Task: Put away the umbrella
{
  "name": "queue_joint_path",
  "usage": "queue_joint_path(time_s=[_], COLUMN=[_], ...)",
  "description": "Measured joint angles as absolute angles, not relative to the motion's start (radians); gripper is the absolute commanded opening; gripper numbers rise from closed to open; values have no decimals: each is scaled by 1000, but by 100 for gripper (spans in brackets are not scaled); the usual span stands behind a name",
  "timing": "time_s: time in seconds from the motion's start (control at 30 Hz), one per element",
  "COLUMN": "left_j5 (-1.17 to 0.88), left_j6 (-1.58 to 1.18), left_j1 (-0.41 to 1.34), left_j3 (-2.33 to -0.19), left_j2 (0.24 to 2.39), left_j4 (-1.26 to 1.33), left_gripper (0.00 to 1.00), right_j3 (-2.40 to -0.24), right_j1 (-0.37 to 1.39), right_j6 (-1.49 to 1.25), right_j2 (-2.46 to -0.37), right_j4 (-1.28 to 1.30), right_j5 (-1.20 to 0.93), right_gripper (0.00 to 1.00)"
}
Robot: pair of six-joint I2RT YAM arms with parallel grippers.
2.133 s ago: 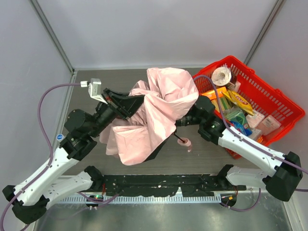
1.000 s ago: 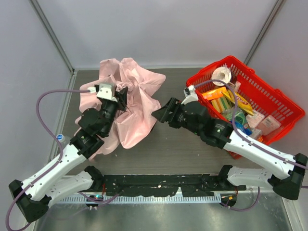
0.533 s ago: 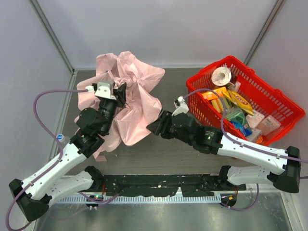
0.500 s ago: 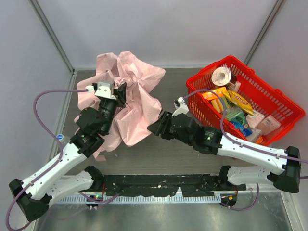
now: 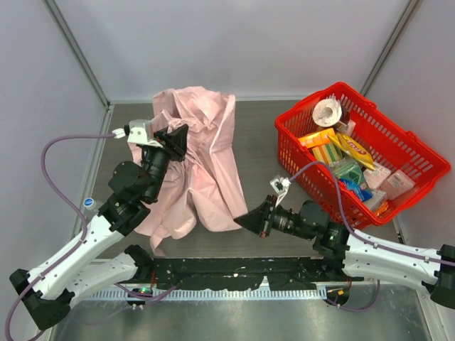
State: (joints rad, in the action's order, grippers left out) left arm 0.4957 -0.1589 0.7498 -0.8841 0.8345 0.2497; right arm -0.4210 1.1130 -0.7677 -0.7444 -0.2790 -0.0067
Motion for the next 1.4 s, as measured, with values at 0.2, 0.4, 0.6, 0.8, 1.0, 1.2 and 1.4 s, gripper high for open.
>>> queue_joint_path(time_s=[0.2,0.4,0.6,0.8,1.0,1.2,1.4], left_j5=[342,105,-191,-456,-579,-636,-699], left_j6=[-335,-334,-340,-410,-505,-603,-636], left_j1=[750,725,614,538,532,527,521], left_j3=[-884,-844,-865,-934,-954,-952,-947], left_j2=[811,776,815,921,971,991,991], left_j4=[209,238,256,274,280,298,341], left_gripper=[0,0,0,0,0,0,0], right_j3=[-323,-400,-658,-889,-1173,-1278,-1293], right_j1=[1114,1114,1117,1117,1118,1118,1118], right_j6=[-717,-676,-554,-462,-345,-250,-250], right_j2=[-621,-464,-427,-485,-709,-896,-913], right_j4=[-384,-253,82,353,507,601,698], right_j5=[-257,-371,-342,-186,3,138,147], right_gripper=[16,64,64,60,61,64,70])
